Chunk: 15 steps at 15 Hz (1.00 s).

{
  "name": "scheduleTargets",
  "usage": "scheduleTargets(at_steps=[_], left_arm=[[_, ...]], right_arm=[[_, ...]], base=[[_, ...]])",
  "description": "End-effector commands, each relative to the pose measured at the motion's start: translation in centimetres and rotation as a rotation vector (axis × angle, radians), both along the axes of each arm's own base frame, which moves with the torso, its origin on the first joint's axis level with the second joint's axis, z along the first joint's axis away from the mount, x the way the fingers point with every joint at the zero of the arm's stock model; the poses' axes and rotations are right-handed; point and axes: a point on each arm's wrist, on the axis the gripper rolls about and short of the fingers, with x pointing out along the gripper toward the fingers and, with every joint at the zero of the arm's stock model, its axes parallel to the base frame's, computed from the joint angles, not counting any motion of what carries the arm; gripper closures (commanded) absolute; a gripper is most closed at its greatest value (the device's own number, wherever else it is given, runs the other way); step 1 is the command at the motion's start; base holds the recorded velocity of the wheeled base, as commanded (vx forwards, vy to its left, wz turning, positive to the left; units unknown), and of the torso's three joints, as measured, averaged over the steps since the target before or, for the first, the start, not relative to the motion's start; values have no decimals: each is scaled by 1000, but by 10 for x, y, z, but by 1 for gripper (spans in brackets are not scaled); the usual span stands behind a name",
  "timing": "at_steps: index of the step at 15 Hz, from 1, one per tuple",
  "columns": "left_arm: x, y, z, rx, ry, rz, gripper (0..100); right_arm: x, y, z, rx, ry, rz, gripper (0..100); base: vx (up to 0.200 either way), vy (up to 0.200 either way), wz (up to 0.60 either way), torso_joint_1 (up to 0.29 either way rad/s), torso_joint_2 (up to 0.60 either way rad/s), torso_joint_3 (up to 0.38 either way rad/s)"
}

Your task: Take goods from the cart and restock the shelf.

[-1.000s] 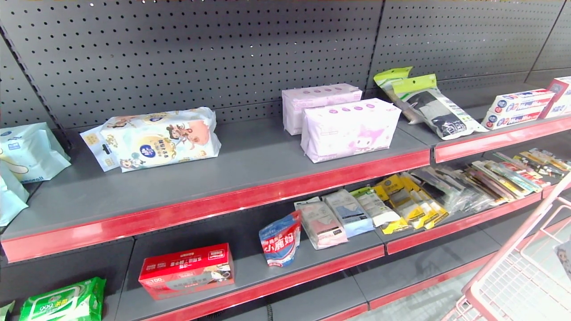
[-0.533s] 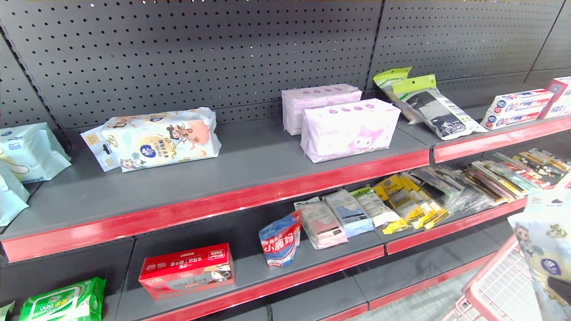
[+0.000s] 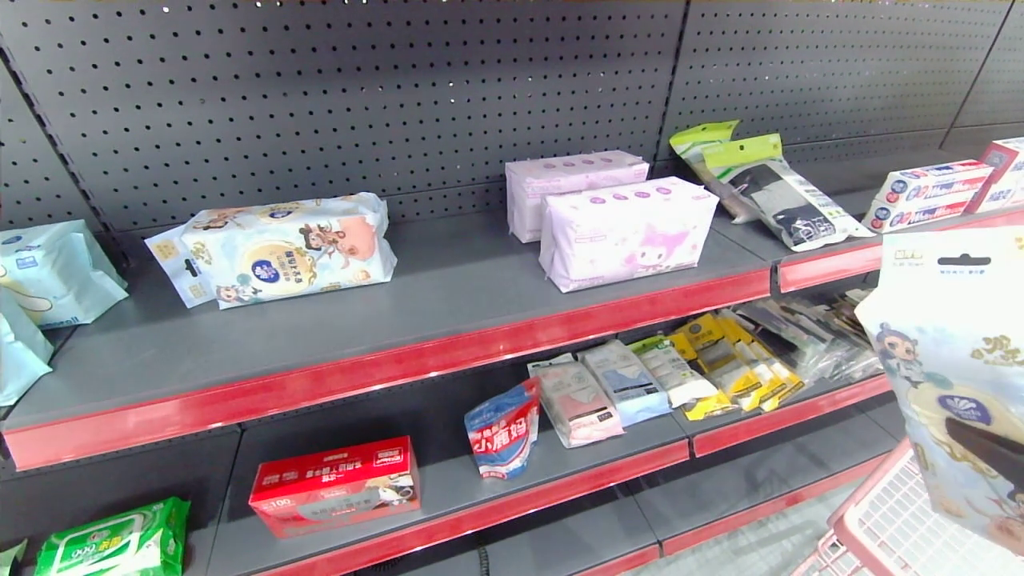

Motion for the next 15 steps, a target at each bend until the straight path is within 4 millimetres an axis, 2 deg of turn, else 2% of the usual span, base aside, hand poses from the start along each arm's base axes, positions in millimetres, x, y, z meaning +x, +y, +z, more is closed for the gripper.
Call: scheduleTargets(at_steps=[1,8,15], left_arm=[[0,0,0,0,1,1,0],[0,0,0,0,1,1,0],[0,0,0,0,1,1,0]], right_arm=[[3,0,1,-10,-1,-9,100],[-5,0,-9,-32,9,-1,100],[-14,-2,-2,-108,-53,12,100]], base=[[0,0,0,0,0,0],[0,0,0,5,-8,-7],[0,0,0,216,-478,-258]])
